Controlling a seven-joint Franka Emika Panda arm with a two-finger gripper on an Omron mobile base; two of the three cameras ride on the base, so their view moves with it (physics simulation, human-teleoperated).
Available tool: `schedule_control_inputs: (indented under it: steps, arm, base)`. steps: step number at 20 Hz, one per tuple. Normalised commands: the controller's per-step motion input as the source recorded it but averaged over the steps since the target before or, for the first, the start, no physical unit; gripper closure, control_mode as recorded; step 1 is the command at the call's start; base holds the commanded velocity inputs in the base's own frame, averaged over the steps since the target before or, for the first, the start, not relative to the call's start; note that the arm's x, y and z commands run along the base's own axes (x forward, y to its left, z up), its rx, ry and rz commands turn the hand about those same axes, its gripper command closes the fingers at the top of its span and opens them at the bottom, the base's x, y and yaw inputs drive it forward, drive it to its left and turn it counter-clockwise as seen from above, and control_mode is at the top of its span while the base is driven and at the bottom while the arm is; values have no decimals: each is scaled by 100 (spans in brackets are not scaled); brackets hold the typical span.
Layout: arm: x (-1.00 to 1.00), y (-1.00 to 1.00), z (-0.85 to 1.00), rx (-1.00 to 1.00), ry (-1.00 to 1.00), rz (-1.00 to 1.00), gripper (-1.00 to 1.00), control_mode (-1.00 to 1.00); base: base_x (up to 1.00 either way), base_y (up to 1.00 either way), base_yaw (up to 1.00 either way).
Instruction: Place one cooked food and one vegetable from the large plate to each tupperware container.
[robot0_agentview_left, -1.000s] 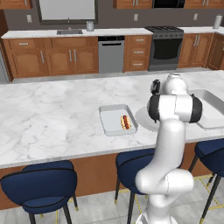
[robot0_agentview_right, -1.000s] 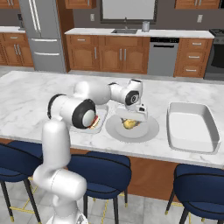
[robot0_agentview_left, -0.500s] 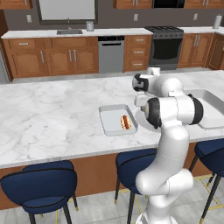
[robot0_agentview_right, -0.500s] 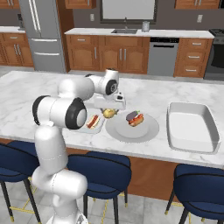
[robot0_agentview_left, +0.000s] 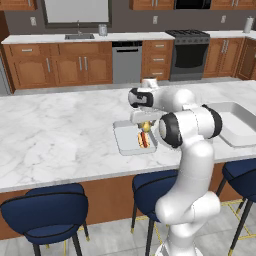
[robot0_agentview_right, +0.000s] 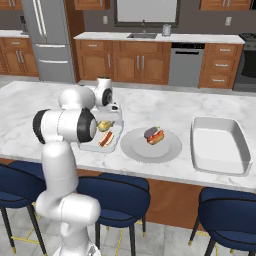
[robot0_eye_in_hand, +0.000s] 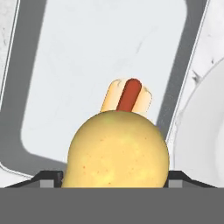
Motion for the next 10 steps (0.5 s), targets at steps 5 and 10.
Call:
schedule_control_inputs:
  steps: [5,10]
  arm:
    - [44,64,-41,1,0,0,100,-100]
    - [11,30,-44,0,0,0,100,-100]
  base:
    - [0,0,0]
    - [0,0,0]
